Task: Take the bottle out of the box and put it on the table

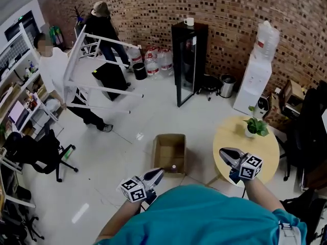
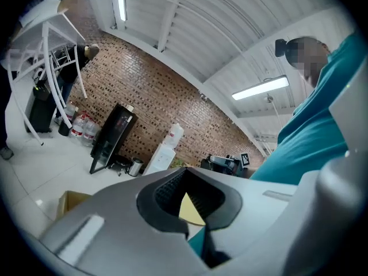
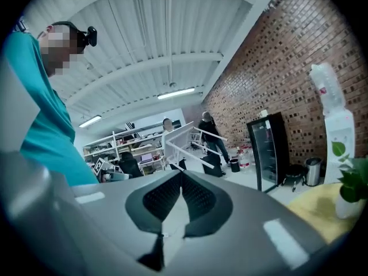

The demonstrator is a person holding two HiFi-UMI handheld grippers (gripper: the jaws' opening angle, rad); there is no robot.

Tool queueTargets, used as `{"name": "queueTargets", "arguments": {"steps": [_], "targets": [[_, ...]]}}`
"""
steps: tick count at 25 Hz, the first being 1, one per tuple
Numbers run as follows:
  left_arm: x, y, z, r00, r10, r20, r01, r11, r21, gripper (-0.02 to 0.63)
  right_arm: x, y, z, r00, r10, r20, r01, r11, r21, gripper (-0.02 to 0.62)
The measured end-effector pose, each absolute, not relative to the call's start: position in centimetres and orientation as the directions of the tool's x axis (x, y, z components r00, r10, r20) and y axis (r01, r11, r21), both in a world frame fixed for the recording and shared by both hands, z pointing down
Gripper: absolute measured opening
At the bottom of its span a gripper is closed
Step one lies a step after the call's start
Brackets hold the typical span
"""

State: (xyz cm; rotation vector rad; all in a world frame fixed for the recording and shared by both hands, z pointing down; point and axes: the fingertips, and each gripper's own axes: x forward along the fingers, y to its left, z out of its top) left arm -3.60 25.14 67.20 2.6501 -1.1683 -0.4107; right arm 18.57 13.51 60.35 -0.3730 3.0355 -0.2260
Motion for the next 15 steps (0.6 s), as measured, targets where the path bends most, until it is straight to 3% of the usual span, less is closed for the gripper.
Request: {"name": "queueTargets", "arguments": {"steps": [7, 15], "targets": [[-14.0, 23.1, 70.7, 0.607, -0.783, -0.137, -0.716, -0.613, 0.335, 0.000, 7.3, 10.7, 62.6, -0.982, -0.187, -0.002, -0.184, 0.970, -0.156, 0.020], [-14.5, 14.6, 73.2, 0.538, -0.839, -0.085, -0.759, -0.526, 0.385, 0.000, 4.2, 0.5, 66.0, -0.997, -0.071, 0.035, -0.076, 0.985, -0.156, 0.029]]}}
